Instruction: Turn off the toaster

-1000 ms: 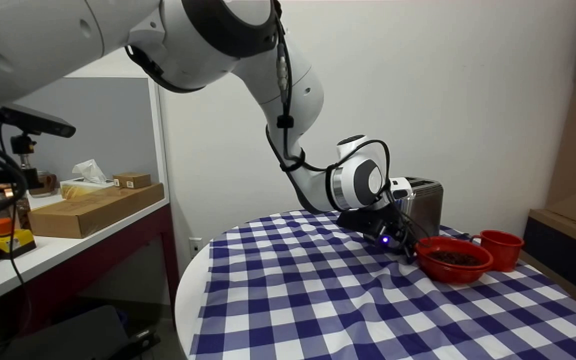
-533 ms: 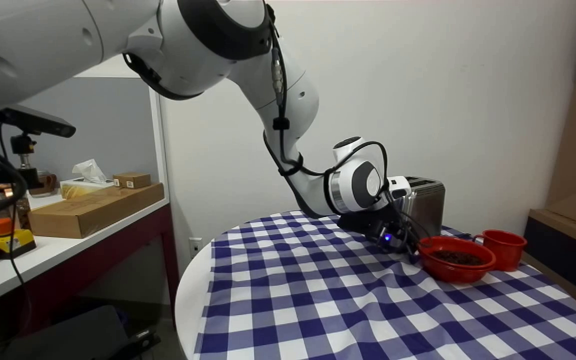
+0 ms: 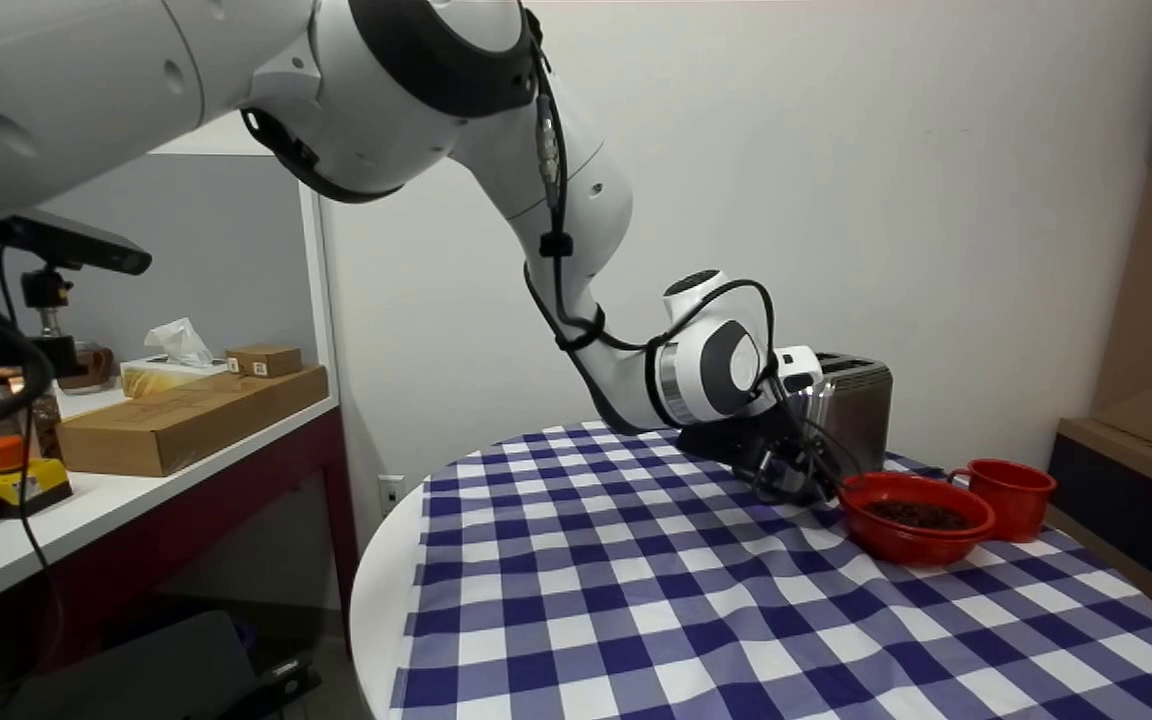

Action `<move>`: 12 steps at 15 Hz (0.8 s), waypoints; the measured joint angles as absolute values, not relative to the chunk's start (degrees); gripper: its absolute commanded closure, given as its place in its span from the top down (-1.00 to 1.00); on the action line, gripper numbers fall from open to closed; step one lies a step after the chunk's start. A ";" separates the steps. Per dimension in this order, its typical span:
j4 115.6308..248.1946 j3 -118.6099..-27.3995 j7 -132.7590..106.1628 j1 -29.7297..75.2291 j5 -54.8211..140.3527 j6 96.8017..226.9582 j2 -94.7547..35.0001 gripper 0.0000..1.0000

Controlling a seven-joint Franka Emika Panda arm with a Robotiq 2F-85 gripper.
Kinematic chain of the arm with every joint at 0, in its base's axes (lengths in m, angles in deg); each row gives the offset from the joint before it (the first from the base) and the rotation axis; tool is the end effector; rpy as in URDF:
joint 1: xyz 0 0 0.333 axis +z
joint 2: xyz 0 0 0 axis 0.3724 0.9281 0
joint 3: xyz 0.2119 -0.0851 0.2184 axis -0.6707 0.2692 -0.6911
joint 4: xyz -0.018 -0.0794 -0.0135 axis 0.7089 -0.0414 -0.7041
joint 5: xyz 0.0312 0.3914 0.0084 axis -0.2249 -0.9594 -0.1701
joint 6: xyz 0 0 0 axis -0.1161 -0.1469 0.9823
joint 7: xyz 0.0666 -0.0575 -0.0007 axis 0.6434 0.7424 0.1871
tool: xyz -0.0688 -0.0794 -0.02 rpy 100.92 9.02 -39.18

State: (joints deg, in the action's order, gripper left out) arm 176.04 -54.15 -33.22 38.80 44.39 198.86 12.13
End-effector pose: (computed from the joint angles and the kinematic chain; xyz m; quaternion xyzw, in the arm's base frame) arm 0.7369 -0.0034 0.1409 0.9509 -0.0890 0.2746 0.1121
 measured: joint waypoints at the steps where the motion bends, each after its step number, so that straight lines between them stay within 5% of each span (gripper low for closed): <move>1: 176.05 -55.31 -32.63 38.19 44.10 197.78 11.90 1.00; 12: 182.50 -81.30 -11.52 20.97 36.41 166.13 -4.24 1.00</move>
